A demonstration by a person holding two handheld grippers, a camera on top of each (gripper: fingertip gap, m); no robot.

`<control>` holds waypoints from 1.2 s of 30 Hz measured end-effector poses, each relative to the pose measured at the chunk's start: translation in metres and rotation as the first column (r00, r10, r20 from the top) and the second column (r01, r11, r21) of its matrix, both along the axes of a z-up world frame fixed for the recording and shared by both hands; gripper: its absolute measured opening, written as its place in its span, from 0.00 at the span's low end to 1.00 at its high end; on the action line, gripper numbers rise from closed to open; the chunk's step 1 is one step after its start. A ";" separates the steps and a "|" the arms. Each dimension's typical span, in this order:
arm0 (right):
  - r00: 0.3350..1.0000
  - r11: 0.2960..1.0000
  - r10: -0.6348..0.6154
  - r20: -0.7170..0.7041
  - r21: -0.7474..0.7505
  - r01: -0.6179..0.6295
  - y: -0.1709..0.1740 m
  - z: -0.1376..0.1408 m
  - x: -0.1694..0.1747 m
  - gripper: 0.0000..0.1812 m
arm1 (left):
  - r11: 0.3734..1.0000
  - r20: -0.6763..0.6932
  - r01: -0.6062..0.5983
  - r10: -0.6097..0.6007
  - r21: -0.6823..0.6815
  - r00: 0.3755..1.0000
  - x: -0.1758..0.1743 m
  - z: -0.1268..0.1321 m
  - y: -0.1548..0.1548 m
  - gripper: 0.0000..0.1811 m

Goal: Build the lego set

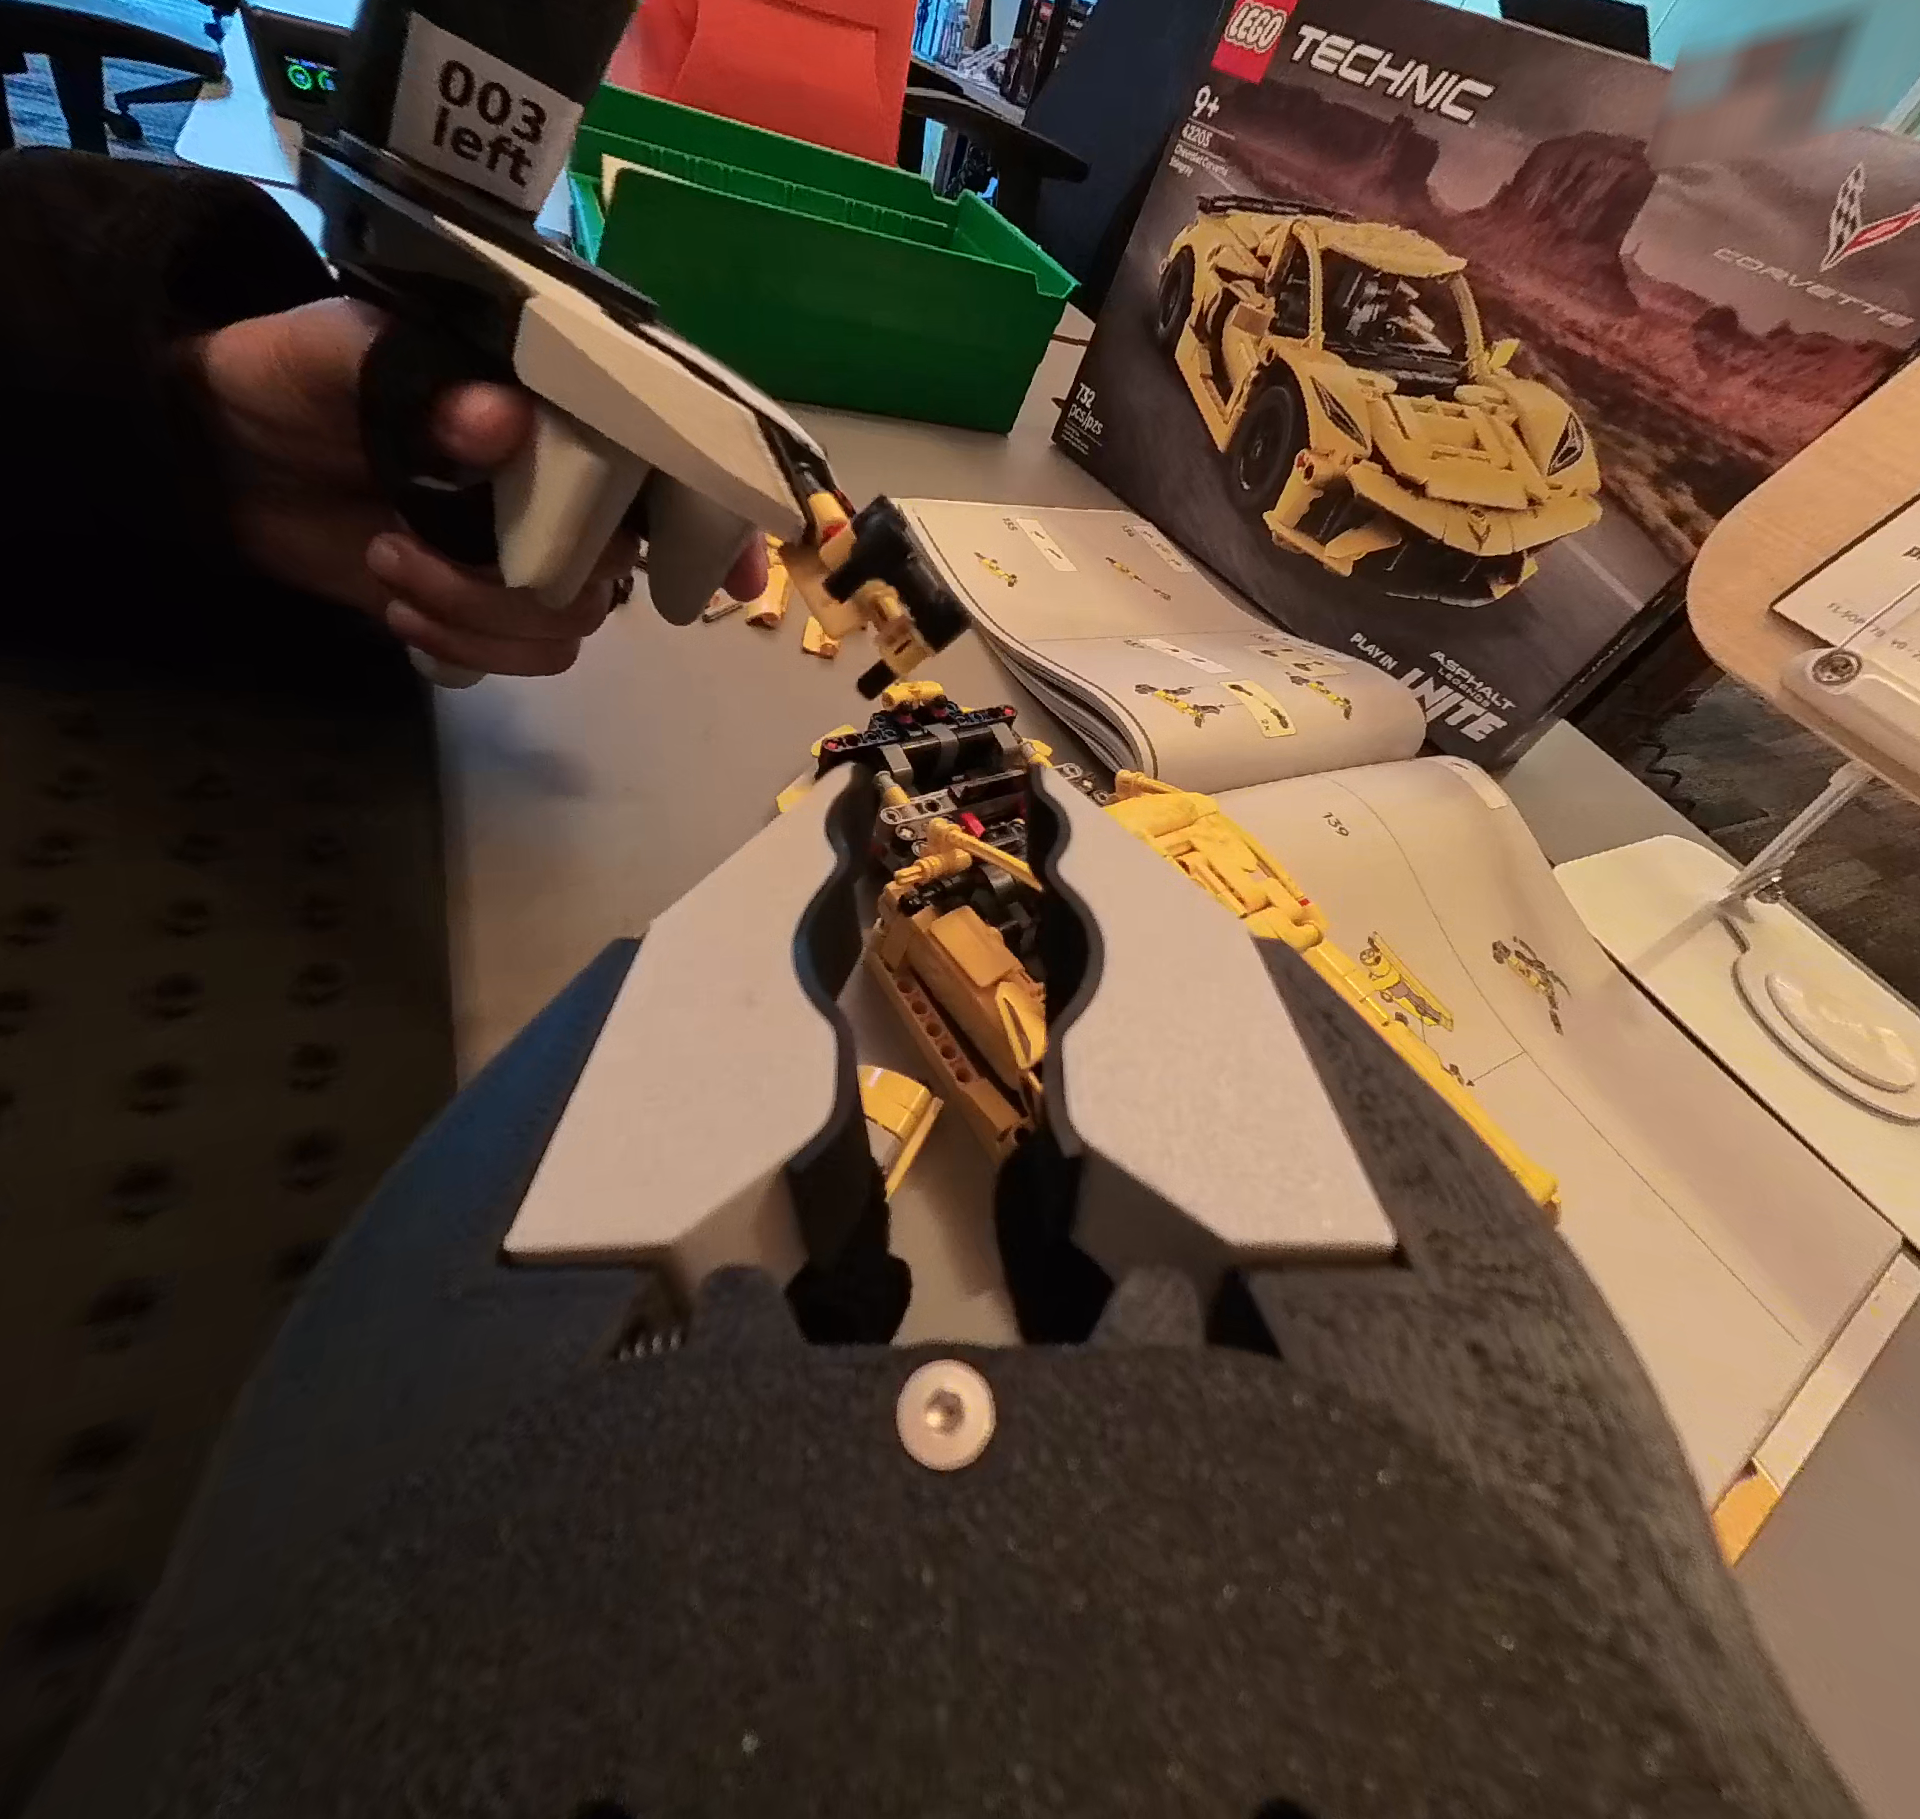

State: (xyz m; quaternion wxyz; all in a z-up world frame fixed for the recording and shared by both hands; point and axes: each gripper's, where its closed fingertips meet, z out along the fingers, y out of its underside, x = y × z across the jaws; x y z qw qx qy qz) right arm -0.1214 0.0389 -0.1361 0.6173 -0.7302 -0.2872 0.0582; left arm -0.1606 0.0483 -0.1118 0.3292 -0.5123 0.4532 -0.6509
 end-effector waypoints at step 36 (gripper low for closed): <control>0.870 0.910 0.407 -0.277 0.042 -0.412 -0.044 0.028 -0.052 0.14 | 0.671 0.101 0.433 -0.475 -0.602 0.874 -0.014 0.003 -0.030 0.07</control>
